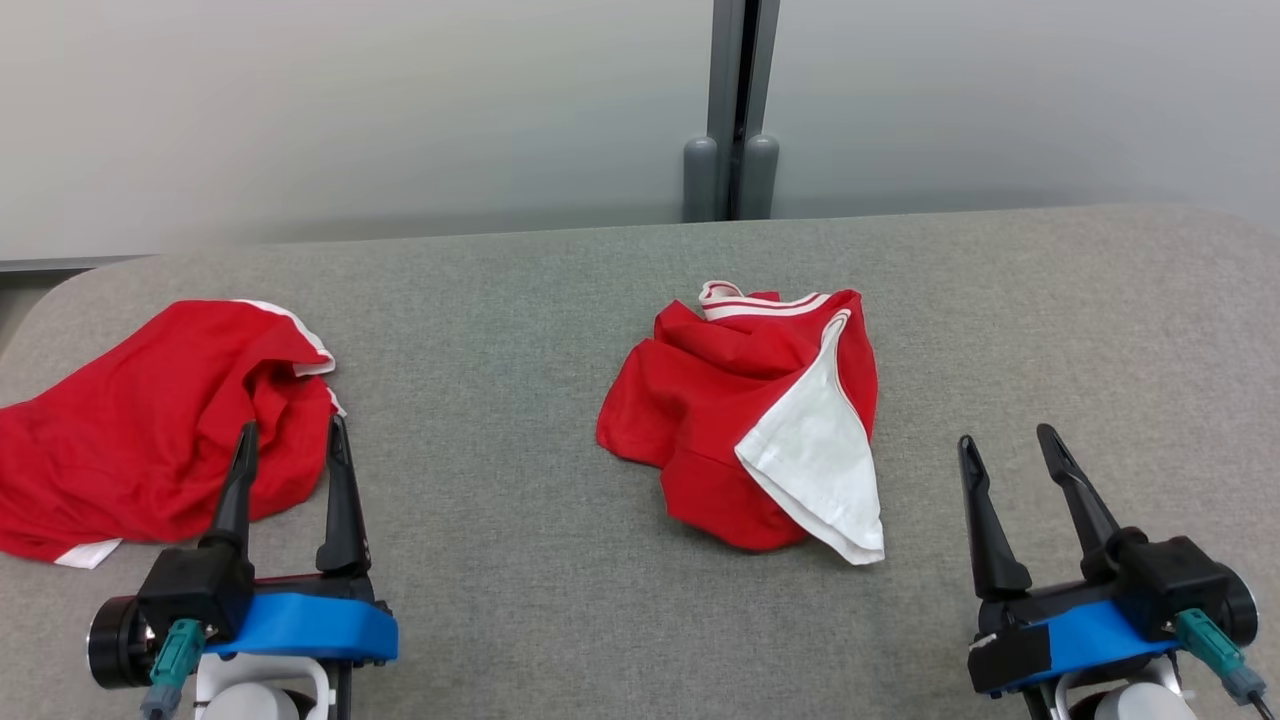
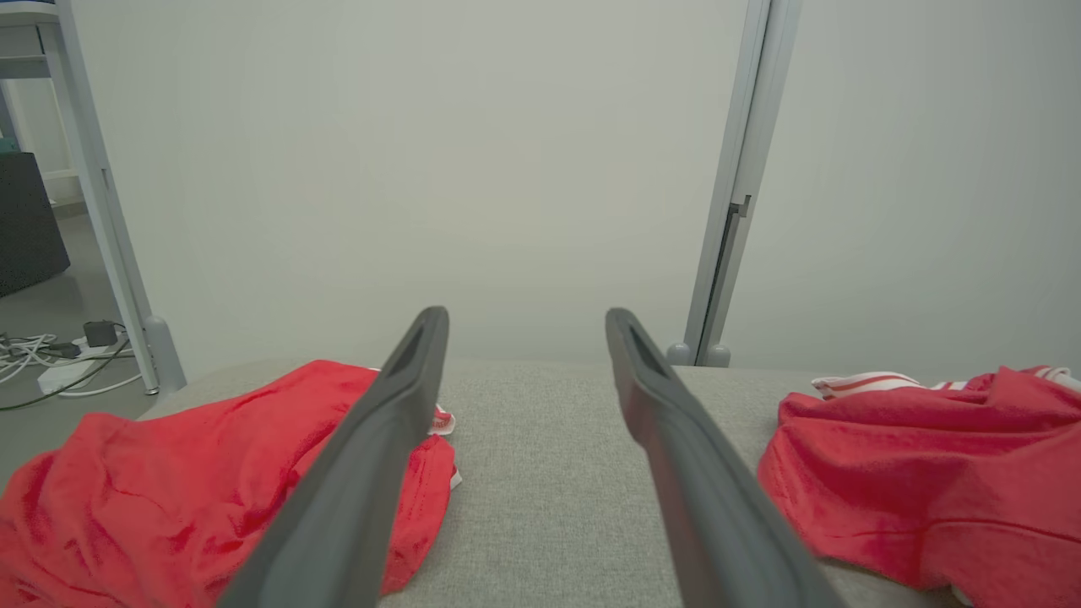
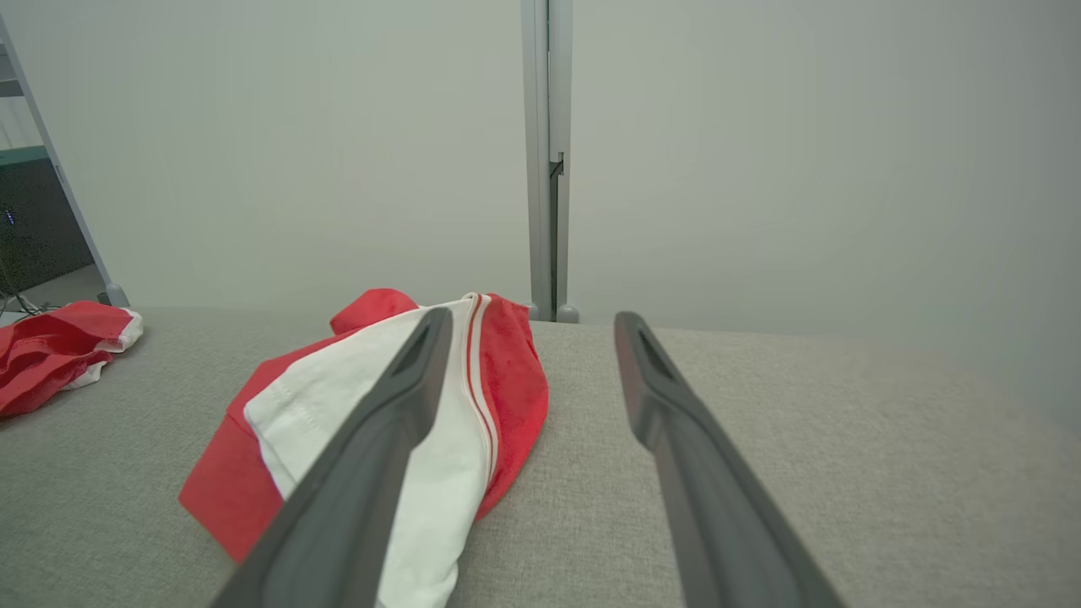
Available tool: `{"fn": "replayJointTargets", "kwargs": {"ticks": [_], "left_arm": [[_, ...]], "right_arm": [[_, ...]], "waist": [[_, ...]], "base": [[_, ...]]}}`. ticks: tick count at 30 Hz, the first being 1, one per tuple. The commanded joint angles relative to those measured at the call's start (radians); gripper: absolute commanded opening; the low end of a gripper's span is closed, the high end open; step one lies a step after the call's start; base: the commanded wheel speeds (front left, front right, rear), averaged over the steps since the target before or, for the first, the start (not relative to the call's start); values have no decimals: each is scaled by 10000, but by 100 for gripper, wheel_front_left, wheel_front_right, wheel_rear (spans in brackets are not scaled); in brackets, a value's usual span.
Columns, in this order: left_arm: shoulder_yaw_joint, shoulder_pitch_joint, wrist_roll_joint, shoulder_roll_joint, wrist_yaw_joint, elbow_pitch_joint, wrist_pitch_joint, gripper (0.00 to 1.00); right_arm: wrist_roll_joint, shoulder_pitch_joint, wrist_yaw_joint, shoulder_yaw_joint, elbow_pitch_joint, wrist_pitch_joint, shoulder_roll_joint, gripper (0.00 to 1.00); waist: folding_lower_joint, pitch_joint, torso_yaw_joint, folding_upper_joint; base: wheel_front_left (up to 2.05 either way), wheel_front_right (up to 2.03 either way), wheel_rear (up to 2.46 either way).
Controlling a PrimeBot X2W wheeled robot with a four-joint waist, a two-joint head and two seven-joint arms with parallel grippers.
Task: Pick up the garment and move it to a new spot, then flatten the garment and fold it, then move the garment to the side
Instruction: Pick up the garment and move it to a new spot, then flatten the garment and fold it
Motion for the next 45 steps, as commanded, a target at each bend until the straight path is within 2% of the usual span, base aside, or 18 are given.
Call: {"fn": "replayJointTargets", "kwargs": {"ticks": [1, 12, 27, 33, 40, 45], "left_arm": [[105, 91, 30, -46, -78, -45, -47, 100], [448, 321, 370, -415, -255, -148, -47, 100], [761, 291, 662, -596, -499, -63, -48, 100], [738, 110, 737, -661, -587, -99, -46, 100], [563, -217, 638, -744, -666, 54, -48, 100], [332, -440, 548, -769, -675, 205, -48, 100]], "right_arm": [[-79, 146, 1, -39, 44, -35, -11, 100], [-163, 257, 1, -190, 186, -35, -9, 100], [-240, -149, 1, -116, 298, -35, -9, 100], [-662, -1819, 1, 74, 596, -36, -11, 100], [-1335, -4339, 1, -9, 2255, 609, -173, 100], [-1663, -5492, 1, -140, 3937, 1142, -444, 100]], "waist": [[1, -24, 30, 0], [1, -44, 244, 0], [1, -70, 304, 0], [1, 166, 394, 0], [1, 633, 719, 0], [1, 990, 998, 0]], "base": [[0, 0, 0], [0, 0, 0], [0, 0, 0], [0, 0, 0], [0, 0, 0], [0, 0, 0]]}}
